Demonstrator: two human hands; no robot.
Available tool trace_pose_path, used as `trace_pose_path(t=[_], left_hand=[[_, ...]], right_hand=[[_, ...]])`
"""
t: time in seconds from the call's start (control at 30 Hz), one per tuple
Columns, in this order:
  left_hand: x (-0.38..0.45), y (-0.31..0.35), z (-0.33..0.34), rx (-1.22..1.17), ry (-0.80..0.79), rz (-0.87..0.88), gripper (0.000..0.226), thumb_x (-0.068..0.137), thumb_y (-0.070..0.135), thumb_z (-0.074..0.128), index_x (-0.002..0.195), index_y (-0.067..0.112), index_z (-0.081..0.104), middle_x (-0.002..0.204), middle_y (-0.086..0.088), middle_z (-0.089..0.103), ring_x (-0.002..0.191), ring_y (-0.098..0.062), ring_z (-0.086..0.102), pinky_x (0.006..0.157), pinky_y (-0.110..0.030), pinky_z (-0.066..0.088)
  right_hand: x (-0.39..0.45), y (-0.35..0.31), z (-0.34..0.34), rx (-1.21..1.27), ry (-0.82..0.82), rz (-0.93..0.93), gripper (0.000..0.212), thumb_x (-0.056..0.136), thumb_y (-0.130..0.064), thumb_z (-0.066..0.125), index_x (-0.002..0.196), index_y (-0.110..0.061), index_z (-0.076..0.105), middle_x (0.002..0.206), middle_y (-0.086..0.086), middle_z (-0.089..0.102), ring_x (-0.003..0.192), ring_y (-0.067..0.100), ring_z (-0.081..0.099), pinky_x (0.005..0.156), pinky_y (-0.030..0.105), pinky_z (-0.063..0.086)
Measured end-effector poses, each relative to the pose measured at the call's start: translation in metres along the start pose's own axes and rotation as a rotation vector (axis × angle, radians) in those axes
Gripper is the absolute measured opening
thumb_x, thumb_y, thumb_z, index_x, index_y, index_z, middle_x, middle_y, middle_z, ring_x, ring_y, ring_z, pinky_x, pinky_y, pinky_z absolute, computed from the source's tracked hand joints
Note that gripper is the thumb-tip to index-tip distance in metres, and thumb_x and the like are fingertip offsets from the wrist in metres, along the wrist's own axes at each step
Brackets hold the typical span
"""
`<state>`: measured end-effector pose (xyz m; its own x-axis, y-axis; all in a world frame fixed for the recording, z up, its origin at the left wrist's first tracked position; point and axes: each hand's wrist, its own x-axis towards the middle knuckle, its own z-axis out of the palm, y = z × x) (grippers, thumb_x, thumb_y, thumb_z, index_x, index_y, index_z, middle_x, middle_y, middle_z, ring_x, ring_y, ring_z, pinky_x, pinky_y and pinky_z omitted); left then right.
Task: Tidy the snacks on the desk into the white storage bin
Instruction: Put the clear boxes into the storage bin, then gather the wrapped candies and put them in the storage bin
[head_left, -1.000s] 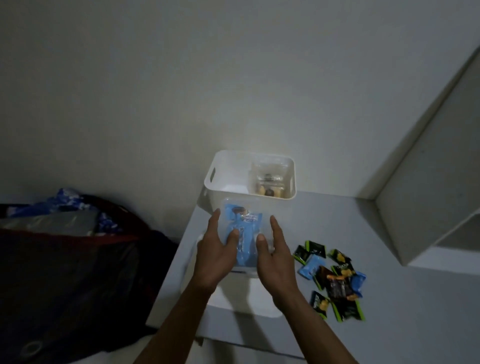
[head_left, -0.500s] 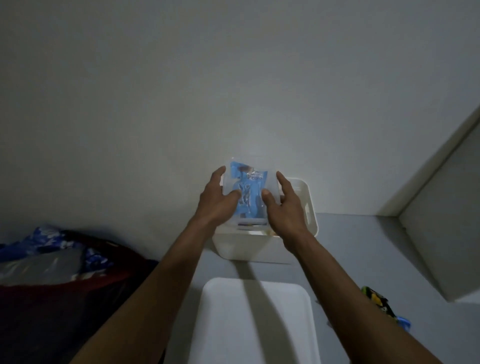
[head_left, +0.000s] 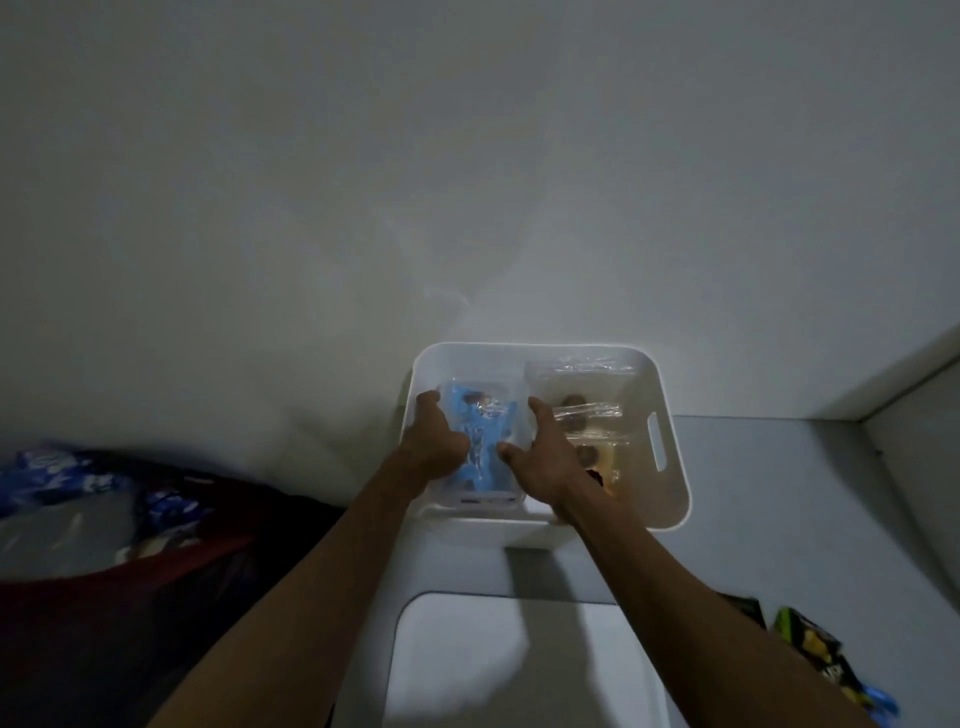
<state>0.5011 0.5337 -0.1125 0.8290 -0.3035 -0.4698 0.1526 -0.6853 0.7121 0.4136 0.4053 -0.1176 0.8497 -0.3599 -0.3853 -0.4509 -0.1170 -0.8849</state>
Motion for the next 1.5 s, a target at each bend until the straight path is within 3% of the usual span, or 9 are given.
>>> trace_pose_path(t=[0.2, 0.4, 0.57, 0.7, 0.83, 0.97, 1.17, 1.33, 1.5], left_hand=[[0.024, -0.013, 0.011, 0.057, -0.071, -0.107, 0.086, 0.091, 0.008, 0.054, 0.151, 0.012, -0.007, 0.138, -0.020, 0.041, 0.115, -0.030, 0.048, 0.100, -0.040, 0.044], [0.038, -0.013, 0.020, 0.010, -0.080, -0.121, 0.078, 0.094, 0.000, 0.051, 0.150, 0.010, -0.003, 0.132, -0.012, 0.037, 0.105, -0.018, 0.042, 0.090, -0.025, 0.041], [0.037, -0.014, 0.023, 0.073, -0.030, -0.096, 0.088, 0.089, 0.001, 0.060, 0.151, 0.015, -0.002, 0.140, -0.020, 0.041, 0.121, -0.032, 0.051, 0.099, -0.039, 0.046], [0.025, -0.013, 0.023, 0.117, -0.013, -0.017, 0.084, 0.089, 0.000, 0.060, 0.151, 0.010, 0.003, 0.140, -0.018, 0.039, 0.128, -0.030, 0.046, 0.098, -0.032, 0.041], [0.002, -0.003, 0.016, 0.167, 0.113, 0.087, 0.070, 0.091, 0.004, 0.061, 0.149, 0.009, 0.022, 0.146, -0.015, 0.039, 0.133, -0.029, 0.042, 0.103, -0.029, 0.037], [-0.031, 0.007, 0.000, 0.187, 0.187, 0.167, 0.066, 0.093, 0.008, 0.061, 0.150, 0.009, 0.027, 0.150, -0.014, 0.040, 0.136, -0.029, 0.042, 0.107, -0.028, 0.033], [-0.097, 0.018, 0.004, 0.066, 0.286, 0.329, 0.051, 0.090, 0.019, 0.065, 0.137, 0.015, 0.047, 0.133, -0.014, 0.057, 0.121, -0.029, 0.056, 0.103, -0.032, 0.041], [-0.166, 0.011, 0.056, -0.088, 0.246, 0.495, 0.043, 0.090, 0.017, 0.067, 0.130, 0.014, 0.054, 0.128, -0.005, 0.062, 0.117, -0.018, 0.058, 0.096, -0.024, 0.043], [-0.215, -0.021, 0.134, -0.087, 0.147, 0.521, 0.043, 0.089, 0.022, 0.069, 0.129, 0.018, 0.055, 0.127, -0.003, 0.062, 0.114, -0.016, 0.058, 0.097, -0.037, 0.049]], right_hand=[[0.028, 0.017, 0.010, -0.091, -0.052, 0.087, 0.076, 0.091, -0.005, 0.064, 0.149, -0.017, 0.016, 0.132, 0.010, 0.050, 0.105, 0.017, 0.051, 0.093, 0.036, 0.051], [0.044, 0.024, 0.015, -0.165, -0.098, 0.132, 0.083, 0.090, -0.002, 0.062, 0.149, -0.013, 0.004, 0.129, 0.017, 0.051, 0.100, 0.019, 0.052, 0.091, 0.035, 0.051], [0.046, 0.028, 0.015, -0.182, -0.119, 0.148, 0.086, 0.090, -0.004, 0.064, 0.148, -0.014, 0.000, 0.125, 0.018, 0.050, 0.106, 0.028, 0.057, 0.096, 0.040, 0.051], [0.040, 0.026, 0.011, -0.248, -0.152, 0.085, 0.085, 0.085, -0.003, 0.068, 0.146, -0.008, 0.009, 0.132, 0.013, 0.046, 0.118, 0.025, 0.052, 0.095, 0.034, 0.049], [0.026, 0.022, 0.006, -0.302, -0.114, 0.072, 0.078, 0.082, -0.015, 0.069, 0.146, -0.013, 0.024, 0.135, 0.010, 0.051, 0.125, 0.031, 0.052, 0.103, 0.045, 0.046], [-0.008, -0.002, -0.006, -0.299, 0.007, 0.051, 0.067, 0.093, -0.018, 0.062, 0.150, -0.016, 0.026, 0.144, 0.007, 0.048, 0.131, 0.029, 0.047, 0.106, 0.029, 0.034], [-0.098, -0.004, -0.050, -0.100, 0.243, -0.121, 0.056, 0.082, -0.031, 0.071, 0.134, -0.029, 0.051, 0.114, 0.003, 0.066, 0.095, 0.017, 0.066, 0.090, 0.044, 0.056], [-0.194, 0.051, -0.106, -0.026, 0.411, -0.084, 0.040, 0.090, -0.029, 0.068, 0.129, -0.029, 0.056, 0.112, 0.003, 0.069, 0.095, 0.014, 0.069, 0.082, 0.040, 0.060], [-0.274, 0.132, -0.159, -0.100, 0.644, 0.040, 0.039, 0.093, -0.032, 0.064, 0.129, -0.022, 0.059, 0.113, 0.003, 0.069, 0.089, 0.010, 0.067, 0.069, 0.024, 0.056]])
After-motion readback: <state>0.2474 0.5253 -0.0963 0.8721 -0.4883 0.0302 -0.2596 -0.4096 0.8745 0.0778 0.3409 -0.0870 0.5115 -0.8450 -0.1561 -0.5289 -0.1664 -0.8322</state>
